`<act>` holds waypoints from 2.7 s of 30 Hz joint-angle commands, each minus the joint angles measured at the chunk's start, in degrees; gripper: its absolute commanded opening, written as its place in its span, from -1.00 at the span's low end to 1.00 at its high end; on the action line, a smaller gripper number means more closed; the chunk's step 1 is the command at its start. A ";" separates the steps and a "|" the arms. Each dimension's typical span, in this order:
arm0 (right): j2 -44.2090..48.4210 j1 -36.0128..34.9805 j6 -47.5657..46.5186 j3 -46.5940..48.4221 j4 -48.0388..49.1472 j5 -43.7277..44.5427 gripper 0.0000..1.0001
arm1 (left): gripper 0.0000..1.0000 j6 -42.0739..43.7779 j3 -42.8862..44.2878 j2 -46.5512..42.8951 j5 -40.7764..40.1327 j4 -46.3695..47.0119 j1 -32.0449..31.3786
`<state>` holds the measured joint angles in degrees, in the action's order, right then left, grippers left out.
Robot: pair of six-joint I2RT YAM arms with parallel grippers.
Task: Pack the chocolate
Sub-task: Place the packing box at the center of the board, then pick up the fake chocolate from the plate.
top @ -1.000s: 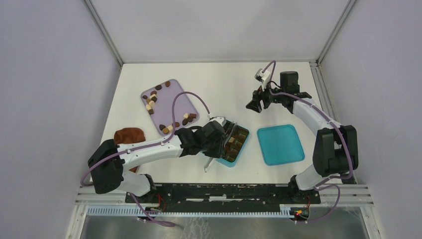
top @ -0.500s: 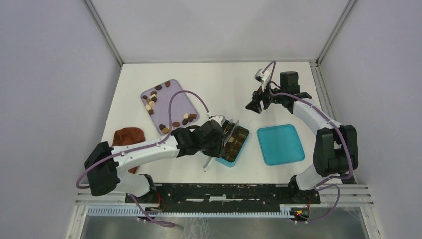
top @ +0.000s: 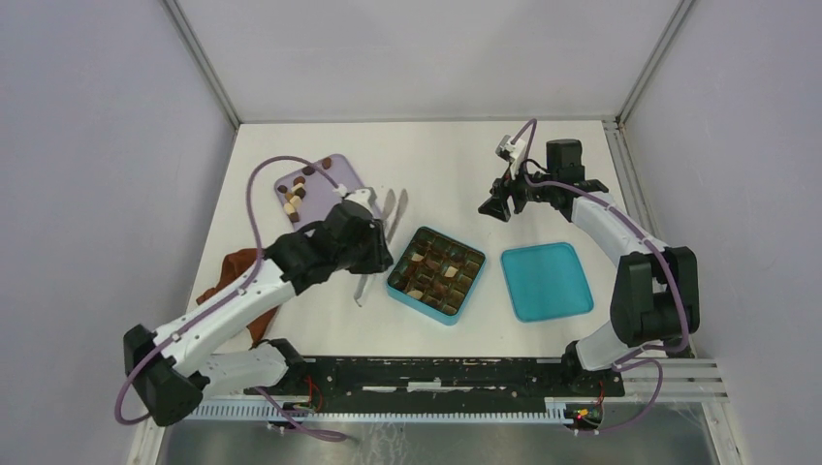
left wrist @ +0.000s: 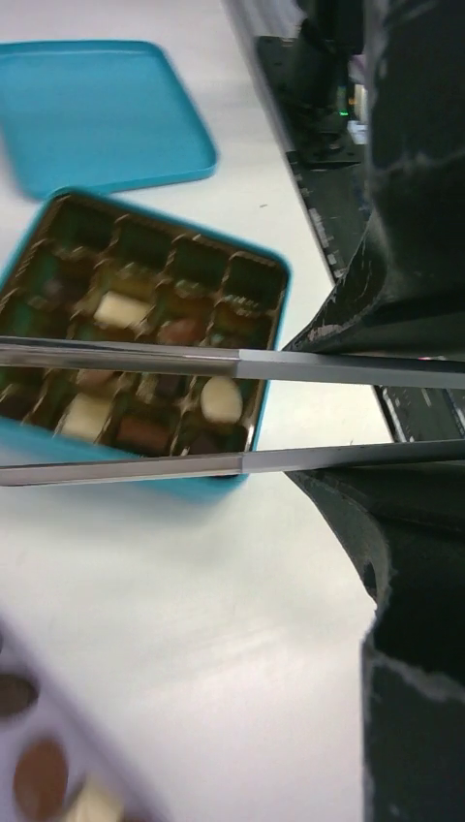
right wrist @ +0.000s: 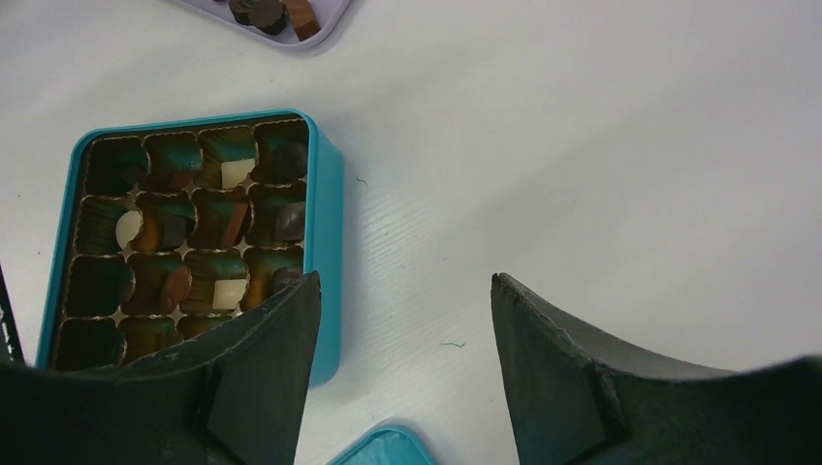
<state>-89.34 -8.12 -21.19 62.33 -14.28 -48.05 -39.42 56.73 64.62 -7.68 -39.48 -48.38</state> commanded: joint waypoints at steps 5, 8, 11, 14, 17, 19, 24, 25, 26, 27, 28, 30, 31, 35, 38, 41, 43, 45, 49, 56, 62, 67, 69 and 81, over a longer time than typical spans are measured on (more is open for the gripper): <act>2.66 0.04 -1.22 -0.23 1.02 -2.99 0.41 | -0.11 10.18 6.39 -7.04 -0.03 -13.04 19.85; 2.65 0.08 -1.13 -0.19 1.06 -3.36 0.41 | -0.12 11.76 7.64 -5.63 -0.24 -15.56 23.61; 2.84 0.05 -1.03 -0.21 1.09 -3.54 0.41 | -0.13 12.97 7.41 -4.53 2.51 -15.80 26.50; 2.84 0.06 -1.05 -0.30 1.10 -3.63 0.41 | -0.13 13.40 6.81 -3.39 5.86 -16.53 27.26; 2.76 0.03 -1.05 -0.33 1.15 -3.72 0.40 | -0.14 13.47 5.55 -3.06 7.41 -17.59 27.26; 2.59 -0.02 -1.02 -0.28 1.19 -3.80 0.41 | -0.14 13.62 4.50 -2.87 8.68 -18.23 27.25; 2.30 -0.07 -1.05 -0.31 1.23 -3.89 0.41 | -0.14 14.10 2.16 -1.71 8.27 -18.79 27.20; 2.33 -0.10 -1.05 -0.31 1.19 -3.89 0.41 | -0.14 14.18 2.02 -1.33 7.95 -18.86 27.33; 2.32 -0.13 -1.05 -0.34 1.14 -3.89 0.40 | -0.14 14.26 1.91 -0.93 7.91 -18.93 27.36; 2.31 -0.11 -1.09 -0.32 1.18 -3.89 0.41 | -0.14 14.47 1.82 -0.57 7.87 -18.96 27.34; 2.33 -0.13 -1.13 -0.42 1.21 -3.89 0.41 | -0.14 14.72 1.85 -0.12 7.86 -18.85 27.45; 2.21 -0.12 -1.05 -0.36 1.26 -3.97 0.41 | -0.13 15.57 1.97 0.72 8.59 -17.84 27.55; 2.16 -0.09 -1.04 -0.35 1.25 -3.98 0.41 | -0.13 15.97 2.10 1.29 9.66 -16.93 27.68; 2.24 -0.07 -1.13 -0.41 1.19 -3.98 0.40 | -0.13 17.45 2.59 3.81 12.40 -13.45 28.34; 2.33 -0.13 -1.13 -0.38 1.17 -3.98 0.41 | -0.13 18.69 3.29 6.85 13.46 -11.90 29.22; 2.33 -0.13 -1.13 -0.38 1.23 -4.07 0.41 | -0.13 19.68 3.84 9.52 14.76 -10.39 29.81; 2.32 -0.07 -1.19 -0.37 1.19 -4.00 0.41 | -0.13 20.21 4.20 10.86 14.97 -9.81 30.39; 2.27 -0.10 -1.20 -0.44 1.19 -4.05 0.41 | -0.13 20.64 4.85 12.15 15.13 -9.58 30.79; 2.22 -0.09 -1.22 -0.43 1.21 -4.00 0.41 | -0.13 21.28 5.87 13.85 15.45 -9.31 31.29; 1.97 -0.11 -1.31 -0.44 1.18 -3.98 0.41 | -0.13 21.79 6.37 15.67 17.15 -8.78 31.54; 1.87 -0.12 -1.31 -0.40 1.10 -3.98 0.41 | -0.13 21.81 6.51 16.37 17.10 -8.96 31.56; 1.81 -0.11 -1.40 -0.44 1.10 -4.07 0.41 | -0.13 21.78 6.64 16.84 15.00 -9.98 31.52; 1.83 -0.07 -1.38 -0.42 1.05 -4.06 0.40 | -0.14 21.85 6.55 17.09 14.54 -10.12 31.48; 1.88 -0.12 -1.40 -0.40 1.02 -4.11 0.41 | -0.21 22.45 6.80 18.79 12.78 -11.17 31.61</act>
<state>-88.64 -8.12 -21.93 62.00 -14.28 -50.59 -19.86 61.04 82.96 7.25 -50.68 -17.10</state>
